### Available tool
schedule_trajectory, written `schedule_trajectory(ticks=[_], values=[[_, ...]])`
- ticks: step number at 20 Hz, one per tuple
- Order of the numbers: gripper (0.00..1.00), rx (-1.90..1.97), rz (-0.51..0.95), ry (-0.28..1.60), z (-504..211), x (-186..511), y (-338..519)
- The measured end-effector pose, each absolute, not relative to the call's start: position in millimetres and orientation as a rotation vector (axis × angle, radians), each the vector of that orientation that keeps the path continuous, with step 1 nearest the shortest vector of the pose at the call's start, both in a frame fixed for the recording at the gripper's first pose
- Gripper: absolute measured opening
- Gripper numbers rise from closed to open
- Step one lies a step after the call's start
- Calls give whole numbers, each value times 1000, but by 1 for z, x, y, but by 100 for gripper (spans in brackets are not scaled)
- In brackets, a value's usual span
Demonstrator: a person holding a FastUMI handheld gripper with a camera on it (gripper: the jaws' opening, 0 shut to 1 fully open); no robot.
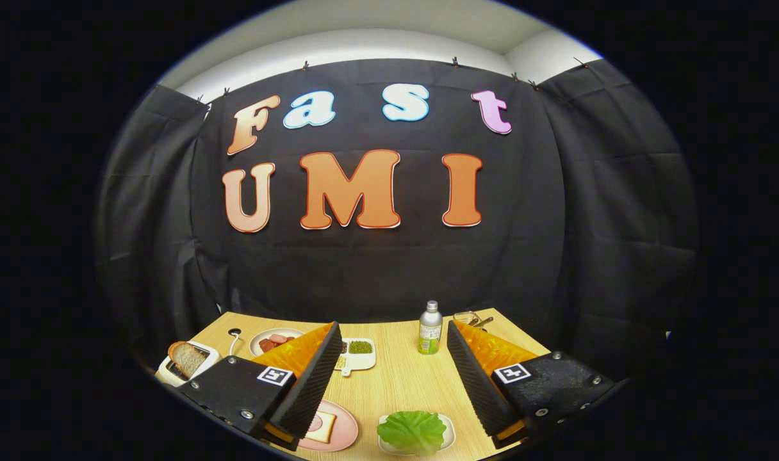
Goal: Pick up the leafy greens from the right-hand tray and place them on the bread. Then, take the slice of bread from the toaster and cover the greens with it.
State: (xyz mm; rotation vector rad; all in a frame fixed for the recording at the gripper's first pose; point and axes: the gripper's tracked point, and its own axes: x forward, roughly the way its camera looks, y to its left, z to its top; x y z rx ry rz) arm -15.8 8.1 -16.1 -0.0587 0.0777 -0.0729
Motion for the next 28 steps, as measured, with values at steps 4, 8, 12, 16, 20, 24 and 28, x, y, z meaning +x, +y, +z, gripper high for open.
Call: schedule_trajectory(ticks=[4, 8, 12, 16, 20, 24, 28], values=[[98, -51, -64, 124, -39, -11, 7], [98, -65, -58, 171, -61, -10, 5], [99, -63, -50, 229, -87, -8, 1], [98, -66, -53, 284, -114, -8, -4], [99, -53, -54, 349, -144, -11, -8], [99, -66, -61, 408, -172, -13, -13], [99, -64, -69, 473, -204, -16, -19]])
